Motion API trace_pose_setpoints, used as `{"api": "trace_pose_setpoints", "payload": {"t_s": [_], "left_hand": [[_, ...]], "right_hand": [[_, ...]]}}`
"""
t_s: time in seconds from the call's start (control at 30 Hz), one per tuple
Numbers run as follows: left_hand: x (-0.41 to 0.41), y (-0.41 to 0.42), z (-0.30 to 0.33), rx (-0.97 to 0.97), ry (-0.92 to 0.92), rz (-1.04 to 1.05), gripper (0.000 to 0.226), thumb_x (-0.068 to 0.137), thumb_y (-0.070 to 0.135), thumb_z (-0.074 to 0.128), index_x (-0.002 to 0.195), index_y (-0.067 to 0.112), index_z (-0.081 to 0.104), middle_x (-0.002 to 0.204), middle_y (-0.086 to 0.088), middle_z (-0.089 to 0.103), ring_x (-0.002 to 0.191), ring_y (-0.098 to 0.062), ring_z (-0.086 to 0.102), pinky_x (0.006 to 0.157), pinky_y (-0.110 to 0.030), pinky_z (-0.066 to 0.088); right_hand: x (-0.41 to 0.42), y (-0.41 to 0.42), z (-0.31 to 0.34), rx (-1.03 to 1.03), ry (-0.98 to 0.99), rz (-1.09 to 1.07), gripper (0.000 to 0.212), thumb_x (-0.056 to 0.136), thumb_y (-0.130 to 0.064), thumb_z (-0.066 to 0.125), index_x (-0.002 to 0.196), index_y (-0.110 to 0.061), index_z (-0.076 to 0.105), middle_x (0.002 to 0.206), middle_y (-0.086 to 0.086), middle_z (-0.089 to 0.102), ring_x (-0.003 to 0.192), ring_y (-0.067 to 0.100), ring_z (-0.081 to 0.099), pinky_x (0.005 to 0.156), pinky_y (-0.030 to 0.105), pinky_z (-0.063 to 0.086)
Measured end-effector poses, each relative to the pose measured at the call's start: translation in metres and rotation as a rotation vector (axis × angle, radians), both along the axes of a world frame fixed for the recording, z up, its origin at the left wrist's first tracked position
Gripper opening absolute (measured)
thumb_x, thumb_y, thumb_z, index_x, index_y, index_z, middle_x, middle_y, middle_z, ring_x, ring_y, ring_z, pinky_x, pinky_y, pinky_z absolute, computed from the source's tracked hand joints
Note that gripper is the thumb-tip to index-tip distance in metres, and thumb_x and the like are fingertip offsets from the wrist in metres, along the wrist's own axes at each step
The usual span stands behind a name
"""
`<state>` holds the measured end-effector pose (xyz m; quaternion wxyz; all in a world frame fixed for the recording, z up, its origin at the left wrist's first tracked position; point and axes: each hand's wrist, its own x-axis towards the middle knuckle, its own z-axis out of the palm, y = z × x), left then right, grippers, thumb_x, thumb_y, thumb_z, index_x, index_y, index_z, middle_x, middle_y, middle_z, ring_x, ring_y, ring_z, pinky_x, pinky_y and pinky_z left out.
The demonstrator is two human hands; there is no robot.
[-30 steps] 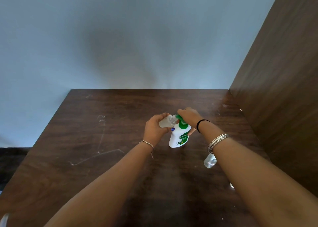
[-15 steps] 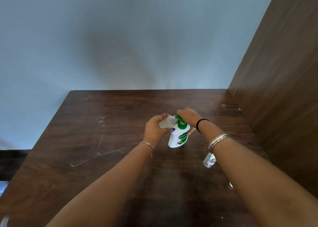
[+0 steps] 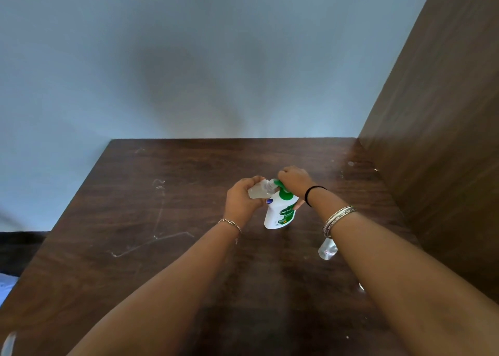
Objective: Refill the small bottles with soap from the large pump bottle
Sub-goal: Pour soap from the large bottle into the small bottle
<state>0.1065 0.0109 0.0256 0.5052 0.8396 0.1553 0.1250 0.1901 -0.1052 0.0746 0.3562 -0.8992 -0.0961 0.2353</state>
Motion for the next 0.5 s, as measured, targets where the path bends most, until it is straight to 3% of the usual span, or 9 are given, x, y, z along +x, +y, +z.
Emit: {"api": "trace_pose_setpoints", "payload": {"t_s": [0.13, 0.23, 0.3, 0.37, 0.5], "left_hand": [[-0.001, -0.001, 0.003, -0.021, -0.006, -0.008, 0.048, 0.065, 0.007, 0.078, 0.111, 0.013, 0.064, 0.109, -0.006, 0.066, 0.094, -0.012, 0.057, 0.076, -0.011, 0.037], [-0.001, -0.002, 0.006, -0.021, -0.012, -0.01, 0.048, 0.065, 0.007, 0.078, 0.111, 0.013, 0.064, 0.109, -0.006, 0.066, 0.097, -0.015, 0.059, 0.077, -0.012, 0.037], [-0.001, -0.002, 0.006, -0.015, -0.008, -0.01, 0.048, 0.065, 0.008, 0.078, 0.111, 0.013, 0.064, 0.109, -0.006, 0.066, 0.1, -0.018, 0.059, 0.079, -0.013, 0.038], [-0.001, -0.002, 0.005, 0.012, 0.009, -0.009, 0.049, 0.065, 0.009, 0.078, 0.112, 0.012, 0.064, 0.11, -0.006, 0.065, 0.101, -0.019, 0.059, 0.082, -0.017, 0.04], [-0.002, -0.001, 0.005, 0.036, 0.024, -0.008, 0.051, 0.066, 0.01, 0.078, 0.114, 0.012, 0.062, 0.113, -0.008, 0.064, 0.102, -0.02, 0.058, 0.085, -0.022, 0.041]], "right_hand": [[0.001, -0.004, 0.006, -0.064, 0.144, 0.076, 0.017, 0.084, -0.006, 0.062, 0.083, -0.01, 0.045, 0.107, 0.015, 0.057, 0.105, 0.035, 0.058, 0.087, 0.042, 0.053], [0.0, -0.004, 0.007, -0.139, 0.073, 0.159, 0.022, 0.094, -0.011, 0.045, 0.073, -0.015, 0.046, 0.098, 0.014, 0.058, 0.116, 0.037, 0.054, 0.088, 0.038, 0.05], [0.0, -0.001, 0.011, -0.084, 0.133, 0.098, 0.005, 0.089, -0.007, 0.055, 0.092, -0.005, 0.059, 0.106, 0.015, 0.058, 0.113, 0.034, 0.055, 0.084, 0.035, 0.05], [-0.002, -0.002, 0.008, -0.059, 0.049, 0.054, 0.024, 0.089, -0.005, 0.05, 0.111, 0.001, 0.058, 0.113, 0.016, 0.053, 0.106, 0.031, 0.054, 0.091, 0.041, 0.05], [0.001, 0.001, 0.0, -0.009, -0.021, -0.01, 0.029, 0.09, -0.01, 0.035, 0.109, -0.004, 0.056, 0.105, 0.016, 0.051, 0.092, 0.028, 0.05, 0.089, 0.048, 0.049]]}}
